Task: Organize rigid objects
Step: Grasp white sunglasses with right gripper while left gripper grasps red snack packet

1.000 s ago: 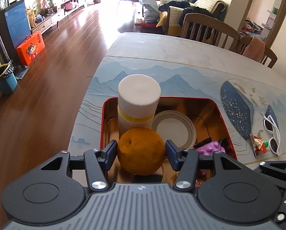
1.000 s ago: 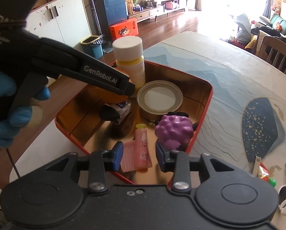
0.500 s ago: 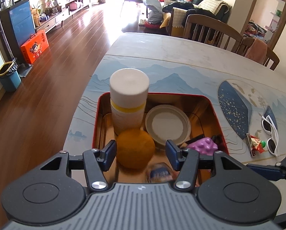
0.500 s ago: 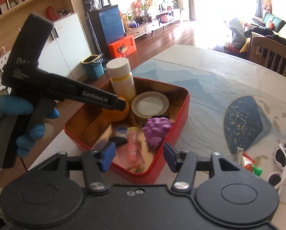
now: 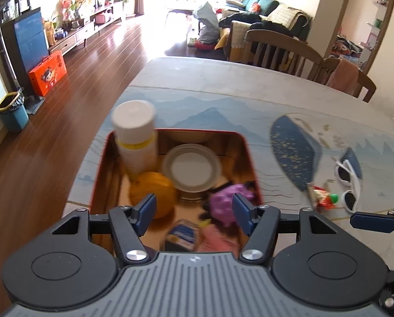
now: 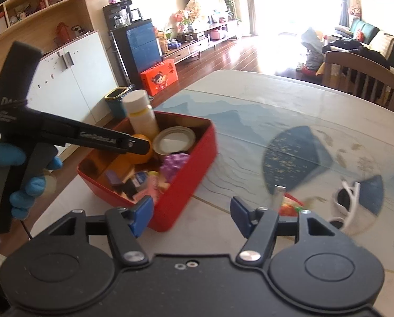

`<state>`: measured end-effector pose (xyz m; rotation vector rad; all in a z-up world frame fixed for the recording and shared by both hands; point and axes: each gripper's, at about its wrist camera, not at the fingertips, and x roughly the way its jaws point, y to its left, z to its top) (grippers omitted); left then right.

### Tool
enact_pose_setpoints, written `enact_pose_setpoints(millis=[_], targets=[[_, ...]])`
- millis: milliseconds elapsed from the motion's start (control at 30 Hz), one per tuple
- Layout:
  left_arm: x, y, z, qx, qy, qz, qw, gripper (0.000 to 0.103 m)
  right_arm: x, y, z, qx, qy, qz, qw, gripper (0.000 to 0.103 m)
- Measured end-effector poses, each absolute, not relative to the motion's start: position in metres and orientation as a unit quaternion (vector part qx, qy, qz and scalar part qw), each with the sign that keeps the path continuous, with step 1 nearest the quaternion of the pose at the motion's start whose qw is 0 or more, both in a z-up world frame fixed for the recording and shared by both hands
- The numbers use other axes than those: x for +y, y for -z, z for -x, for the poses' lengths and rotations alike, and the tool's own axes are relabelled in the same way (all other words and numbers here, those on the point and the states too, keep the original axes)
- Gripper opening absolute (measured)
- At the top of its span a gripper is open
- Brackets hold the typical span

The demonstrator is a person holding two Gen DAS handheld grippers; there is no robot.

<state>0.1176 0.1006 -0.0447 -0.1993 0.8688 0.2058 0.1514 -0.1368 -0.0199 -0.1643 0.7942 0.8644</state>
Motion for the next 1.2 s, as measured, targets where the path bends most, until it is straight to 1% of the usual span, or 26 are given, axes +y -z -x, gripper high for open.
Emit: enact_pose_setpoints(millis=[67,200,367,400,500,667,733,900,1200], targets=[[0.088,0.042,-0.119,0.416,-0.093,0.094,0.900,0.063,-0.151,0.019,-0.154,0.372,-0.401,0.075,0.834,0.069],[0.060,0.039,-0.125,0.410,-0.081,0.091,0.904,0.069,-0.178,0.020,-0.162,0.372,-0.385,0.067,0.842,0.072],[0.021,0.039,-0.135,0.410,-0.063,0.079,0.906,0.071,-0.211,0.023,-0.175,0.372,-0.361,0.060,0.853,0.079],[0.014,0.039,-0.137,0.410,-0.059,0.077,0.907,0.074,-0.217,0.024,-0.178,0.372,-0.356,0.059,0.855,0.080],[-0.005,0.041,-0.143,0.409,-0.053,0.068,0.909,0.081,-0.235,0.026,-0.188,0.371,-0.340,0.056,0.862,0.086],[-0.030,0.048,-0.155,0.418,-0.046,0.054,0.906,0.082,-0.258,0.029,-0.204,0.370,-0.311,0.051,0.874,0.101],[-0.039,0.052,-0.159,0.423,-0.042,0.052,0.904,0.082,-0.266,0.031,-0.211,0.372,-0.302,0.050,0.876,0.102],[-0.055,0.061,-0.167,0.426,-0.030,0.060,0.902,0.082,-0.277,0.039,-0.233,0.389,-0.284,0.043,0.875,0.103],[-0.075,0.077,-0.177,0.426,-0.021,0.045,0.903,0.082,-0.276,0.049,-0.259,0.402,-0.280,0.050,0.870,0.102]])
